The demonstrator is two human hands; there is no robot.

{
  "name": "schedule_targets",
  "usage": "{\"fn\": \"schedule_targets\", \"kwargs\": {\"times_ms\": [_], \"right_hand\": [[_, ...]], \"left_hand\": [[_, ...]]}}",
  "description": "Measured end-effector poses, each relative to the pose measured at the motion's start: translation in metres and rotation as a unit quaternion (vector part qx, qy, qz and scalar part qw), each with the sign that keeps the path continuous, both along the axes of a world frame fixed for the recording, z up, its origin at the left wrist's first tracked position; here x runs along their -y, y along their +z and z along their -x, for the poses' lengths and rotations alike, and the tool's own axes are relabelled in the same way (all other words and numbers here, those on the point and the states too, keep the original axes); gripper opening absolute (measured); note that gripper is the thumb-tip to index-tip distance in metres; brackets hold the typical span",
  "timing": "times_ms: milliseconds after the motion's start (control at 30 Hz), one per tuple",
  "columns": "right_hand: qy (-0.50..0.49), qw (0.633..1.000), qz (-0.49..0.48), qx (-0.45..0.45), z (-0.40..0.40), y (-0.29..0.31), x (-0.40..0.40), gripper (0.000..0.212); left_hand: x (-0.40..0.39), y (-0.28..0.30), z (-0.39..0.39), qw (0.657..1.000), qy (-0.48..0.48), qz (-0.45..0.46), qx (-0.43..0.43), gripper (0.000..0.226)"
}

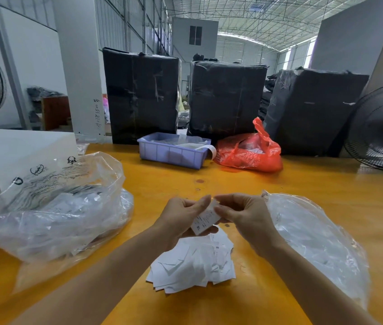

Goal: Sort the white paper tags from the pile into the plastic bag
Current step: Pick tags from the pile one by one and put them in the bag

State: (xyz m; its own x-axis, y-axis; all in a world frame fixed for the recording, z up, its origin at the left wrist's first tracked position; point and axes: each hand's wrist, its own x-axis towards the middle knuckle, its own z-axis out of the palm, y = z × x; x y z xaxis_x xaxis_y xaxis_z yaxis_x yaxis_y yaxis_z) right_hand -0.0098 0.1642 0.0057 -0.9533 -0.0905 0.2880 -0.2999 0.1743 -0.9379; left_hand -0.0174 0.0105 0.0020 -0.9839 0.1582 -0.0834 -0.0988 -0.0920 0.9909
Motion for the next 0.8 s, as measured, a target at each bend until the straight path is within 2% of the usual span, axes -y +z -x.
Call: {"fn": "schedule_targets", "kwargs": {"times_ms": [167,200,267,367,467,533,600,667,733,800], "right_hand": [[0.000,1.000,0.010,0.026,0.001,-0.007,0.003,0.014],[0.008,0.999,0.007,0.030,0.000,-0.007,0.003,0.014],[0.008,1.000,-0.011,0.027,-0.002,-0.007,-0.001,0.014],[-0.067,0.998,-0.012,0.006,0.002,-0.002,-0.019,0.015],[-0.181,0.979,-0.087,-0.036,0.012,0.004,-0.053,0.014],[-0.239,0.942,-0.228,-0.053,0.023,0.003,-0.079,0.016],[-0.272,0.862,-0.427,-0.024,0.032,-0.001,-0.103,0.019],[-0.278,0.774,-0.568,0.035,0.036,-0.007,-0.118,0.020],[-0.254,0.732,-0.627,0.083,0.038,-0.015,-0.128,0.032],[-0.216,0.728,-0.641,0.115,0.041,-0.022,-0.130,0.039]], "left_hand": [[0.019,0.002,-0.004,0.995,-0.016,0.097,-0.013,0.023],[0.030,0.004,-0.002,0.993,0.003,0.110,-0.033,0.020],[0.061,0.015,0.004,0.979,0.107,0.140,-0.102,0.020],[0.119,0.036,0.016,0.904,0.309,0.235,-0.180,0.018],[0.175,0.040,0.030,0.835,0.395,0.352,-0.148,0.019],[0.204,0.031,0.039,0.800,0.378,0.457,-0.090,0.020],[0.221,0.021,0.045,0.755,0.344,0.556,-0.050,0.017],[0.226,0.016,0.049,0.707,0.310,0.636,-0.015,0.016],[0.225,0.017,0.050,0.658,0.282,0.697,0.012,0.014],[0.221,0.019,0.053,0.602,0.268,0.752,0.017,0.017]]}}
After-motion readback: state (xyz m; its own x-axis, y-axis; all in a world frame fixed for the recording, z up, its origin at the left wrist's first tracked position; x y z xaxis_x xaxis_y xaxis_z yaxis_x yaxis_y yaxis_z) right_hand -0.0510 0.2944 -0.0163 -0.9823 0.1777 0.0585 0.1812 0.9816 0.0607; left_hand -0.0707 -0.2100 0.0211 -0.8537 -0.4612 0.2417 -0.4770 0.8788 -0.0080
